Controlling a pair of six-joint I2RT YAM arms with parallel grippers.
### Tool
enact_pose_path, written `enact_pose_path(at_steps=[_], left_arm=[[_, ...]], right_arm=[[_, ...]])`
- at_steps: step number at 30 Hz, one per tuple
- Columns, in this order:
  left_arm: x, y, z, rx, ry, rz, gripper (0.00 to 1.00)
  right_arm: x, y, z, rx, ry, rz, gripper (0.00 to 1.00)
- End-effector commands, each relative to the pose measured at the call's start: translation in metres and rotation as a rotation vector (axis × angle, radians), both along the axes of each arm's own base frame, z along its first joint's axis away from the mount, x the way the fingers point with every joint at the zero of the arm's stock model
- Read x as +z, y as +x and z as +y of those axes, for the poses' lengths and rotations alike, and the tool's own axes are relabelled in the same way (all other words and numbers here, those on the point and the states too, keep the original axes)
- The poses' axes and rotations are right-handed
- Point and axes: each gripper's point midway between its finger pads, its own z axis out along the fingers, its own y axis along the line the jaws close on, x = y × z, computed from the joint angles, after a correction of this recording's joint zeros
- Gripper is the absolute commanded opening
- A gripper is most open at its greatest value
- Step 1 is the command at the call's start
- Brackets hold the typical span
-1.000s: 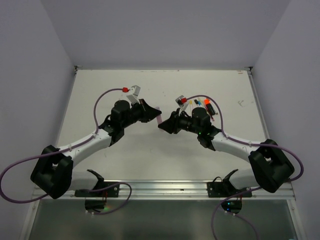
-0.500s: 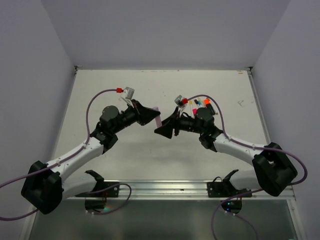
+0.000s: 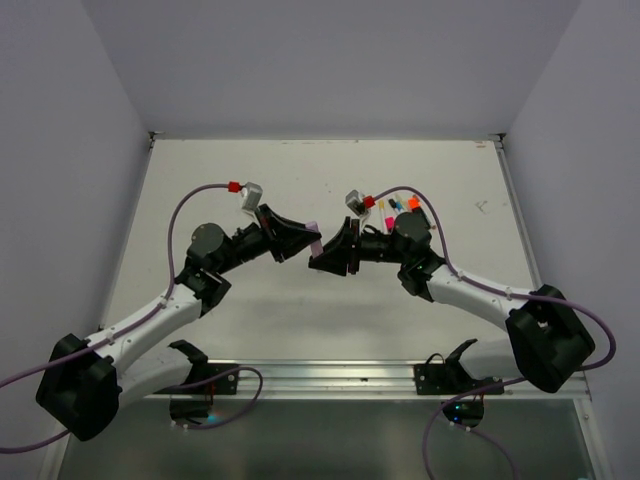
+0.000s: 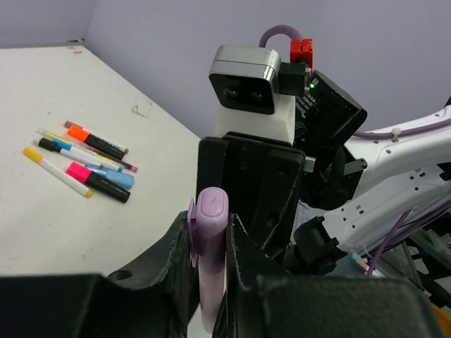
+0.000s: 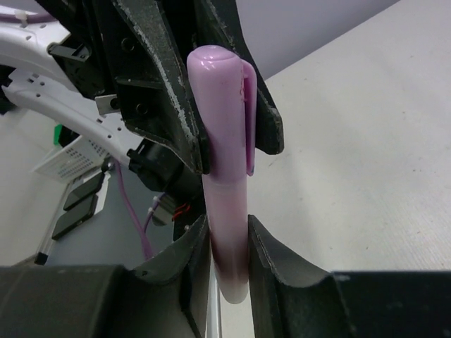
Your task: Open the pen caps
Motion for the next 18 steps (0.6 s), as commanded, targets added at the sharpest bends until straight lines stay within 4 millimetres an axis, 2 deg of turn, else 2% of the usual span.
enact_pose_path(at_steps=[1,3,6,11,16,18], left_arm=[[0.022,-0.008,0.002,-0.028,-0.054,-0.101,0.00],[0.024,-0.007,0.001,-0.028,-0.064,-0.103,0.00],[0.034,-0.005,0.000,-0.025,-0.101,-0.140,0.00],[0.053,0.002,0.003,0.016,-0.161,-0.211,0.00],[0.087,0.016,0.010,0.094,-0.237,-0.316,0.00],[0.096,0.020,0.009,0.102,-0.252,-0.351,0.00]], right_arm=[[0.034,-0.006,0.004,0.061,0.072,-0.095,0.27],[0.031,-0.006,0.004,0.063,0.065,-0.087,0.12],[0.022,-0.007,0.004,0.072,0.050,-0.072,0.00],[-0.002,-0.016,0.002,0.112,0.013,-0.020,0.00],[-0.038,-0.030,-0.004,0.150,-0.032,0.063,0.00],[-0.045,-0.034,-0.005,0.168,-0.027,0.089,0.00]])
